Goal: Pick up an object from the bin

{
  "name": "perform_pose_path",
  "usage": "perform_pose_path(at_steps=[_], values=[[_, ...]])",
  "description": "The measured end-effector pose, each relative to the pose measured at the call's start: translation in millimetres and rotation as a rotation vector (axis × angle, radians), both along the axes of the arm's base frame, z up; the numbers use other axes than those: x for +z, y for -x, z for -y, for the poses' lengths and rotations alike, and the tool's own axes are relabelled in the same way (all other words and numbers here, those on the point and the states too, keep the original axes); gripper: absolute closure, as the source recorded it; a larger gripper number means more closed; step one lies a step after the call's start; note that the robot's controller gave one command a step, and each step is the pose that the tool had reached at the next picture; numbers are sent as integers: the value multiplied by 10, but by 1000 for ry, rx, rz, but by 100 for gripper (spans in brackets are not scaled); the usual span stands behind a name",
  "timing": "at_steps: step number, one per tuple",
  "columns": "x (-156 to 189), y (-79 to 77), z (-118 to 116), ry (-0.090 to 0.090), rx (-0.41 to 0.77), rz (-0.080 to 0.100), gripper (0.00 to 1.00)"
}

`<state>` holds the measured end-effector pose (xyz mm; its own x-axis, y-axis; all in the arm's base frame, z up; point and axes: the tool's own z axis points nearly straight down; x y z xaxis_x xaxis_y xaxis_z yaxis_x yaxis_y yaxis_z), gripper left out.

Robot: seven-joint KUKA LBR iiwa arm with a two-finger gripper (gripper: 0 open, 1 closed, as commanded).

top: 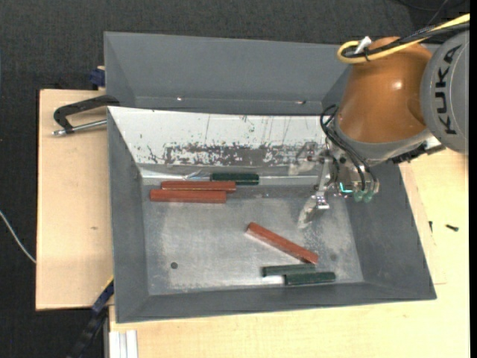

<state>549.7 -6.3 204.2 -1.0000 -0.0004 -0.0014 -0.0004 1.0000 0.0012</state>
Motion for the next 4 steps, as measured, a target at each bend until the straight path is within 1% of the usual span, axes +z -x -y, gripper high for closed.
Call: perform_pose_path(at_steps=[1, 2, 3, 4], values=[[-503, 162, 75, 1, 38, 6, 0], [-1076, 194, -213, 1, -58, 1, 0], [-1235, 197, -325, 0, -70, -3, 0], [-1269, 360, -349, -4, -129, 1, 100]])
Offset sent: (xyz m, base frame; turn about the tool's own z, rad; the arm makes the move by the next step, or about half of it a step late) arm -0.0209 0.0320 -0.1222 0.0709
